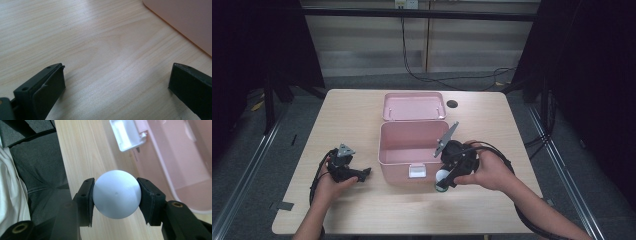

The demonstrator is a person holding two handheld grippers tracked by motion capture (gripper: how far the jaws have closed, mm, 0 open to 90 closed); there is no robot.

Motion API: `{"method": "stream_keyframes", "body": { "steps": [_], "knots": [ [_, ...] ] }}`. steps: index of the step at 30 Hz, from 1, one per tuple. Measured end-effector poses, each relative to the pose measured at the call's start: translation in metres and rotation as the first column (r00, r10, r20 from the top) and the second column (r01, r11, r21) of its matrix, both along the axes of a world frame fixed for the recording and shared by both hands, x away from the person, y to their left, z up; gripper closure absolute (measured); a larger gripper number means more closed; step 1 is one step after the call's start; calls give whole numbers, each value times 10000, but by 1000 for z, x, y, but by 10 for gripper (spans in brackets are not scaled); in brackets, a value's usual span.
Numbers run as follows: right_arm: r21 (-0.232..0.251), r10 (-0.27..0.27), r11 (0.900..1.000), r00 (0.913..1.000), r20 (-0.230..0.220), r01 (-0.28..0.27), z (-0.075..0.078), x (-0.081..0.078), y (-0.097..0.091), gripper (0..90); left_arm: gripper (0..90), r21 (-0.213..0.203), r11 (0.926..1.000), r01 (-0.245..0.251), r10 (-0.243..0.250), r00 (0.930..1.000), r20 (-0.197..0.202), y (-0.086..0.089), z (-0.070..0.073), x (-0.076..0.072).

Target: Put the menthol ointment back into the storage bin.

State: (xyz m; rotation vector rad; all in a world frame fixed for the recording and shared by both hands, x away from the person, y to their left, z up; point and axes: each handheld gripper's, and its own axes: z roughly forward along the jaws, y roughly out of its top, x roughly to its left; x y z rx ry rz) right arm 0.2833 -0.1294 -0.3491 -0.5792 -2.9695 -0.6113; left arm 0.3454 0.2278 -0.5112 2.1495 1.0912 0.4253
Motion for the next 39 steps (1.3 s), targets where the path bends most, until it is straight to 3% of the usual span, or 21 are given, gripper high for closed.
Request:
{"method": "stream_keyframes", "body": {
  "steps": [4, 21, 39],
  "knots": [
    [-42, -87, 10000, 9999, -79, 87, 10, 2, -2, 505, 0, 18, 10000, 25, -25, 10000, 14, 0, 0, 0],
    [112, -413, 9991, 9983, 404, 409, 50, 17, -11, 505, 0, -1, 10000, 39, -39, 10000, -12, 0, 0, 0],
    [18, -826, 9966, 9956, 450, 826, 62, 37, -5, 505, 0, 46, 9998, 173, -172, 9998, -46, 2, 1, 0]
  ]
}}
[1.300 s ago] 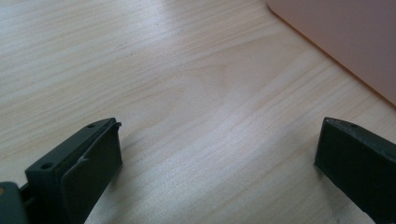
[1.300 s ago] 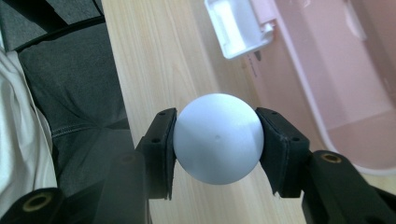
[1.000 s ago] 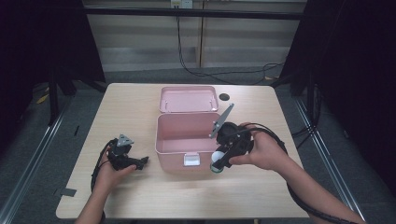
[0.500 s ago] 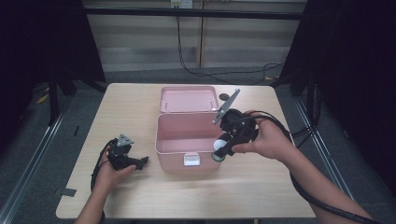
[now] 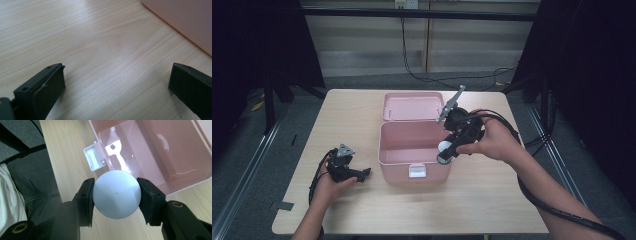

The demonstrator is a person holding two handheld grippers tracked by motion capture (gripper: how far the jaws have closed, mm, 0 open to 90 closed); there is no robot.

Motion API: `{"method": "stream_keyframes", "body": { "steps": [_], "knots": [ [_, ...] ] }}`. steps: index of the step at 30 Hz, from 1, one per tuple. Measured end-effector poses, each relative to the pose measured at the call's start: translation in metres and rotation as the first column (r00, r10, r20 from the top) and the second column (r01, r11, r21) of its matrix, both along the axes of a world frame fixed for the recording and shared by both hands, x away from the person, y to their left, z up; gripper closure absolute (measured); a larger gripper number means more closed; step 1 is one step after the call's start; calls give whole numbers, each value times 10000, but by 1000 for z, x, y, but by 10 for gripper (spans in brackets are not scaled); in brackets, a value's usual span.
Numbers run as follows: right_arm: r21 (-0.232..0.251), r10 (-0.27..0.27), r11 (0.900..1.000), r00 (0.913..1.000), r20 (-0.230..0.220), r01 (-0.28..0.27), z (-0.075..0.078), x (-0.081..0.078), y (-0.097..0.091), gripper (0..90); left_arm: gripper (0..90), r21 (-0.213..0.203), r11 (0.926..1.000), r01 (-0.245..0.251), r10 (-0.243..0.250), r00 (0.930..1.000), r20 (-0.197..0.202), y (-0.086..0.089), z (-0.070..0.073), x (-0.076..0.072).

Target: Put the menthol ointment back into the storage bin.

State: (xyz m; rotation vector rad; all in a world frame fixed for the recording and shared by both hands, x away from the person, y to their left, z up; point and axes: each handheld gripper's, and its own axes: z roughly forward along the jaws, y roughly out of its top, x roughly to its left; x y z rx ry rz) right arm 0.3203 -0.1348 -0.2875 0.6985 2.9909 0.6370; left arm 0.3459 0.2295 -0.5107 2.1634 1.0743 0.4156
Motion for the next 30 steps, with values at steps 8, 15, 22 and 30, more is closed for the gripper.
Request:
{"method": "stream_keyframes", "body": {
  "steps": [8, 15, 22, 30],
  "knots": [
    [-94, -86, 9999, 9999, 72, 86, 1, 12, 8, 505, 0, 12, 10000, -9, 9, 10000, 9, 0, 0, 0],
    [-3, -390, 9992, 9992, 90, 390, 0, 23, 10, 505, 0, -9, 10000, 17, -17, 10000, -6, 0, 0, 0],
    [-113, -685, 9976, 9976, 112, 686, -8, 35, 12, 504, 0, -7, 10000, 20, -20, 10000, -2, 0, 0, 0],
    [-251, -945, 9952, 9955, 41, 946, -20, 44, 15, 504, 0, -3, 10000, 20, -20, 10000, -2, 0, 0, 0]
  ]
}}
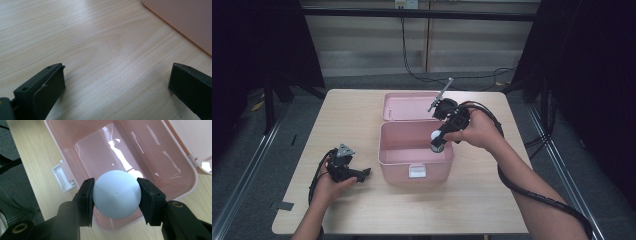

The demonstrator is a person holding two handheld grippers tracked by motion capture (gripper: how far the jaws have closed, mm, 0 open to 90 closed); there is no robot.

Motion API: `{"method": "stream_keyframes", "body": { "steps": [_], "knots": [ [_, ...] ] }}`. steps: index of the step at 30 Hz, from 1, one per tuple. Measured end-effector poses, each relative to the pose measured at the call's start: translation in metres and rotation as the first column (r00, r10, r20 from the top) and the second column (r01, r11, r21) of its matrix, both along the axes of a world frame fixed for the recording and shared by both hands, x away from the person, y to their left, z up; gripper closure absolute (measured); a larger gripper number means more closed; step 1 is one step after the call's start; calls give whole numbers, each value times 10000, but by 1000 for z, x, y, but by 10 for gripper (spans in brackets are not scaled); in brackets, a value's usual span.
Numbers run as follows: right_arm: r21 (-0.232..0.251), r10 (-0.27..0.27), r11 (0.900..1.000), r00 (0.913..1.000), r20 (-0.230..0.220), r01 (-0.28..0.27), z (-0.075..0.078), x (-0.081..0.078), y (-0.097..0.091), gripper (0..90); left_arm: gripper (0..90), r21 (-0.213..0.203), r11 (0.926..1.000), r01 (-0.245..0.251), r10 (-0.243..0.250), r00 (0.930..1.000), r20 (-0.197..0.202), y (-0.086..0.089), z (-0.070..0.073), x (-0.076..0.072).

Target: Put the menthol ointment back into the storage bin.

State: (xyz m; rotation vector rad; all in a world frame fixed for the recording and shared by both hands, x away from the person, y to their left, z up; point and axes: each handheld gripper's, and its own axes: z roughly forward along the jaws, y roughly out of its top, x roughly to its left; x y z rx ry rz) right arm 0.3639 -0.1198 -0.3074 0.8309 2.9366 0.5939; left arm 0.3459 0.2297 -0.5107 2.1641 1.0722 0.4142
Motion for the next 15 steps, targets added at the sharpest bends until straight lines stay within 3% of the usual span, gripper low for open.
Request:
{"method": "stream_keyframes", "body": {
  "steps": [15],
  "knots": [
    [-390, -479, 9981, 9988, -128, 473, -20, 17, 7, 504, 0, -3, 10000, 10, -10, 10000, 1, 0, 0, 0]
  ]
}}
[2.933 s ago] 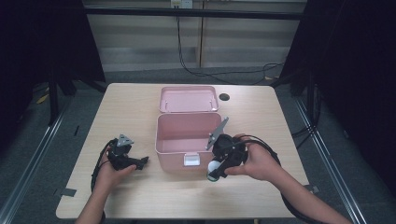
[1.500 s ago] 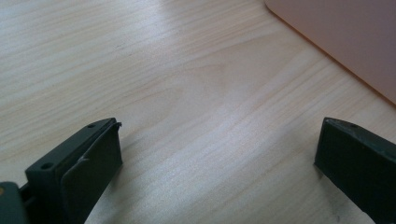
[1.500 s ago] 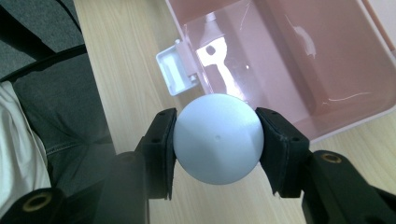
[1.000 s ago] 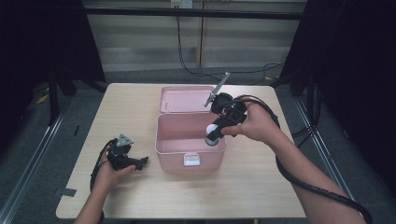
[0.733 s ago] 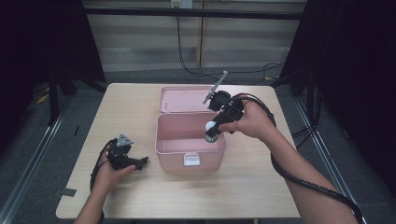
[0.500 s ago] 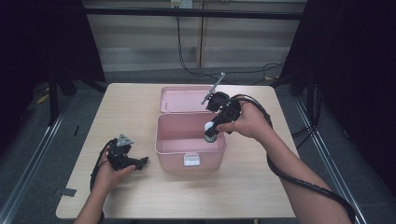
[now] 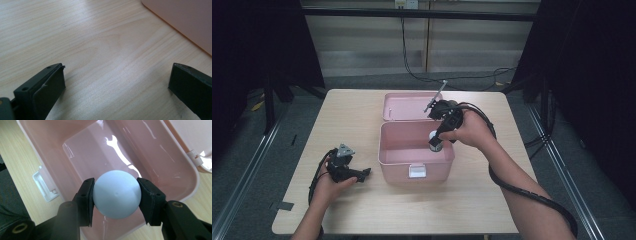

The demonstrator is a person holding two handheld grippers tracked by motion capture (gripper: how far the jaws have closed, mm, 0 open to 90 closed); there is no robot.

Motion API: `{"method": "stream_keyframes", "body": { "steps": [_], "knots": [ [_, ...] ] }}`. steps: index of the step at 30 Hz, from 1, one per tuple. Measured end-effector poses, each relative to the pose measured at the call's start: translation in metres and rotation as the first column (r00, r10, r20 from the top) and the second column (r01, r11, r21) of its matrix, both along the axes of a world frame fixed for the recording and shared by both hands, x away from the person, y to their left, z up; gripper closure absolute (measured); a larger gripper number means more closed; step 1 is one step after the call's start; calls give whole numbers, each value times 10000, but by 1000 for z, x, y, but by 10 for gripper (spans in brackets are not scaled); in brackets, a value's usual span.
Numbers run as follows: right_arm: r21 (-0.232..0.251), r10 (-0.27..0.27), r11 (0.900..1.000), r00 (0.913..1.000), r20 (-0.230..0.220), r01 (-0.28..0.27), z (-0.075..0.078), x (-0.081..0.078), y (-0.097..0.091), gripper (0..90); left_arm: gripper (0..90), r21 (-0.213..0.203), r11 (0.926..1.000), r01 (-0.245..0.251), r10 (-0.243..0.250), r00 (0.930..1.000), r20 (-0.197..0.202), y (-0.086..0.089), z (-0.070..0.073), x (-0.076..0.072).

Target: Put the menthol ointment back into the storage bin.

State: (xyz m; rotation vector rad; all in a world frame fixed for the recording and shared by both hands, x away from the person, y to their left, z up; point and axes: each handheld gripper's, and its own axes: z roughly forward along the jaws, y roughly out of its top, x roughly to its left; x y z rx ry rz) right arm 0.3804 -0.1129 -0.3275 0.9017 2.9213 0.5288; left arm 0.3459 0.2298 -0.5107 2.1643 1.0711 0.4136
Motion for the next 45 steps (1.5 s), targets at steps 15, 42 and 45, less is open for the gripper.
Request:
{"method": "stream_keyframes", "body": {
  "steps": [15, 42, 45],
  "knots": [
    [-102, -479, 9988, 9987, -179, 478, -15, 12, 6, 504, 0, 6, 10000, 15, -15, 10000, 6, 0, 0, 0],
    [-315, -871, 9958, 9950, -481, 857, -40, 27, 23, 504, 0, 14, 10000, 7, -7, 10000, 7, 0, 0, 0],
    [-294, -889, 9957, 9948, -488, 875, -43, 29, 25, 504, 0, 9, 10000, 2, -2, 10000, 9, 0, 0, 0]
  ]
}}
